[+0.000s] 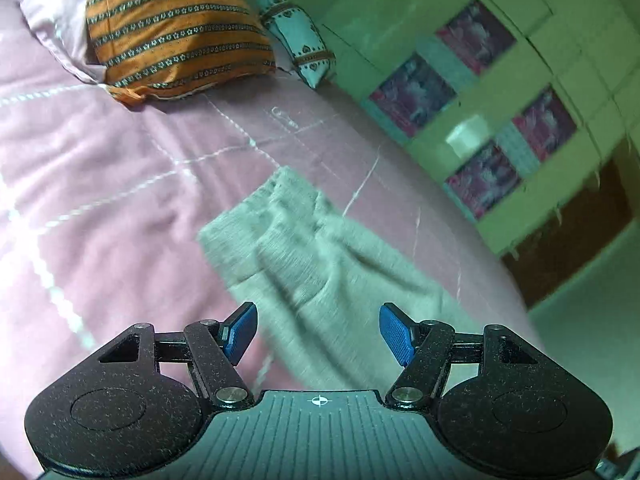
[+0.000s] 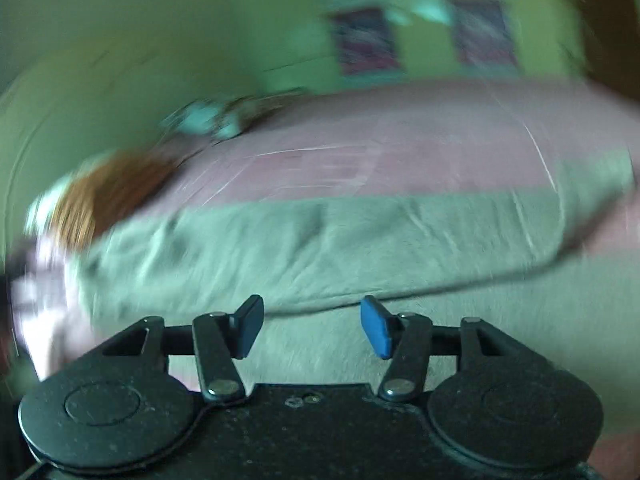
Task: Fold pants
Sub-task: 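Lift the waistband with both tools and fold it over toward the pant cuffs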
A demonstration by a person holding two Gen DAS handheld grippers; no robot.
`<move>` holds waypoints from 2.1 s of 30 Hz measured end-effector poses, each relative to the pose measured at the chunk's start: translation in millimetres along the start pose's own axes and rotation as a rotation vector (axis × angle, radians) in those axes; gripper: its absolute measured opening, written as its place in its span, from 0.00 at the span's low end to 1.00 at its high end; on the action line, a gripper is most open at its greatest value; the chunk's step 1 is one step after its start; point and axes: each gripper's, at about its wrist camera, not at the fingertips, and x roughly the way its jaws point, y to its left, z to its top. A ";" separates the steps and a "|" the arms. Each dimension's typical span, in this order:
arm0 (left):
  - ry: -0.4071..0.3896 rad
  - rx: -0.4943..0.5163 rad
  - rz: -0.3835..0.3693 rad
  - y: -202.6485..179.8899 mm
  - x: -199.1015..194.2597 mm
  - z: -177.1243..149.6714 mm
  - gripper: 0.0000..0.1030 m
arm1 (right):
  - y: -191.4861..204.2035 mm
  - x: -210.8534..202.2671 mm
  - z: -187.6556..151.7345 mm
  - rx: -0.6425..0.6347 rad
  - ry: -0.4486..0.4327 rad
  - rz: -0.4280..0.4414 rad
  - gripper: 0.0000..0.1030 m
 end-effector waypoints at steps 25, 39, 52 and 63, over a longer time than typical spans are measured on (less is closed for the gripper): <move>0.095 -0.034 0.019 -7.6 43.1 44.1 0.27 | -31.0 32.2 22.4 0.226 -0.045 -0.004 0.00; 0.179 0.061 0.111 30.4 55.6 55.0 0.27 | -26.9 15.0 -50.6 0.124 0.127 0.002 0.00; -0.004 0.180 -0.084 -24.1 23.3 95.1 0.27 | -9.8 -38.7 -26.9 0.112 -0.117 0.072 0.00; 0.194 0.222 0.123 10.4 49.2 60.6 0.27 | -33.4 8.2 -52.7 0.122 0.069 -0.001 0.00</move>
